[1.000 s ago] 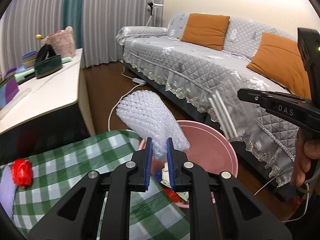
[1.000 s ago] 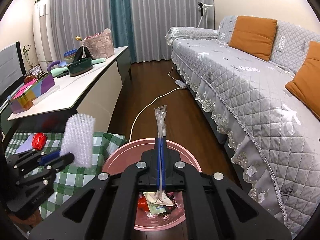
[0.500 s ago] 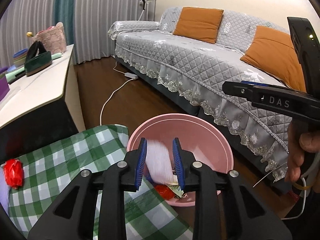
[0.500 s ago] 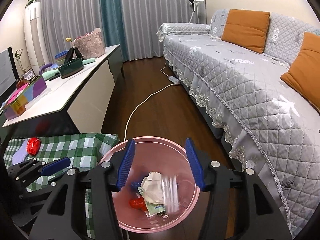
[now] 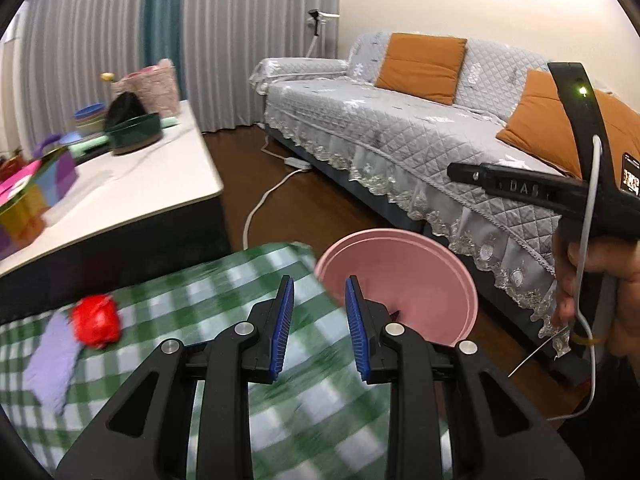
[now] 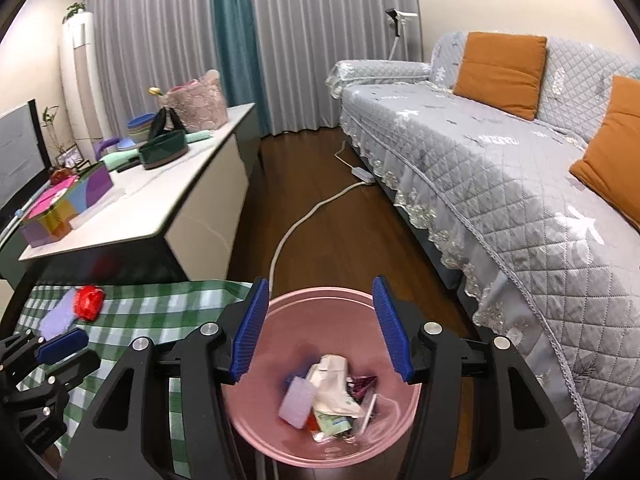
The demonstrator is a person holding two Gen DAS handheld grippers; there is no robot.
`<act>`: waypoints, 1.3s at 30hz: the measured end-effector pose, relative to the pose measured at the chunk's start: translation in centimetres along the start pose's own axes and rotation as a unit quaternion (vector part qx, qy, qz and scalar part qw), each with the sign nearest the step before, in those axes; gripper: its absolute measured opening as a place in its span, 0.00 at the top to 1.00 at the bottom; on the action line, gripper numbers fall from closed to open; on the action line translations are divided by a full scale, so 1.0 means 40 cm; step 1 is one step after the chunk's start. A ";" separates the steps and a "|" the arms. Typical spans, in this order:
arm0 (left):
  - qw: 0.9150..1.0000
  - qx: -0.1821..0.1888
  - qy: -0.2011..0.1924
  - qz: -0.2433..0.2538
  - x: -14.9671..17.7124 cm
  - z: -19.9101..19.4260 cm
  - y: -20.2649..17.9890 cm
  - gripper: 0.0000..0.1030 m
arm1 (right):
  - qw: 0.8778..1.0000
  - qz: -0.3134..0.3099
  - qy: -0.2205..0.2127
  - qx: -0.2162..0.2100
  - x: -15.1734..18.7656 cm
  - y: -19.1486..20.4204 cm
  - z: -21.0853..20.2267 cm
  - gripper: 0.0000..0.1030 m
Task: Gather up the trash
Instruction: 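Move both open tools back over the checkered table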
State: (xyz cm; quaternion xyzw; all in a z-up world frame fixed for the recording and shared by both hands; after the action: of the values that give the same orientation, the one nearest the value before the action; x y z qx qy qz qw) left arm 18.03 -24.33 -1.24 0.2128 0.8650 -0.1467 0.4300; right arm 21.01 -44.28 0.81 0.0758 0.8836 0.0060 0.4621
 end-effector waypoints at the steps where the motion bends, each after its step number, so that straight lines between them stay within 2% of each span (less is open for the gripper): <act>1: 1.000 -0.007 0.002 -0.002 0.013 -0.021 0.016 0.74 | 1.000 -0.004 -0.005 -0.005 -0.003 0.017 -0.011 0.47; 7: 0.999 -0.042 -0.003 -0.033 0.073 -0.124 0.121 0.74 | 0.999 -0.016 -0.025 -0.039 -0.013 0.113 -0.063 0.47; 12: 0.995 -0.070 -0.012 -0.073 0.134 -0.183 0.217 0.74 | 0.997 -0.017 -0.017 -0.075 0.007 0.192 -0.066 0.51; 17: 0.988 -0.105 -0.009 -0.116 0.208 -0.211 0.339 0.74 | 0.993 -0.042 -0.015 -0.112 0.026 0.306 -0.062 0.64; 23: 0.975 -0.162 -0.013 -0.150 0.254 -0.248 0.500 0.74 | 0.984 -0.067 -0.013 -0.164 0.046 0.453 -0.053 0.66; 31: 0.963 -0.207 -0.007 -0.172 0.269 -0.243 0.640 0.74 | 0.974 -0.100 0.010 -0.201 0.084 0.631 0.004 0.66; 36: 0.955 -0.218 0.010 -0.200 0.286 -0.217 0.708 0.74 | 0.970 -0.116 0.029 -0.210 0.111 0.733 0.071 0.64; 39: 0.951 -0.223 0.022 -0.216 0.301 -0.200 0.742 0.74 | 0.969 -0.118 0.043 -0.212 0.128 0.787 0.113 0.59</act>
State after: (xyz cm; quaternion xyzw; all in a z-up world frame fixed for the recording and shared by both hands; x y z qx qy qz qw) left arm 20.75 7.78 -8.34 -0.0767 0.9103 -0.0349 0.4052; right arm 25.87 -12.73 -3.39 -0.1288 0.8840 0.1419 0.4265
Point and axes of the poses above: each gripper's, at about its wrist camera, not at the fingertips, and z roughly the way its jaws point, y to its left, x to its underside, the point moved 7 cm from there along z, roughly the way its jaws point, and after that the axes turned 4 degrees about x, right-handed, at the moved point
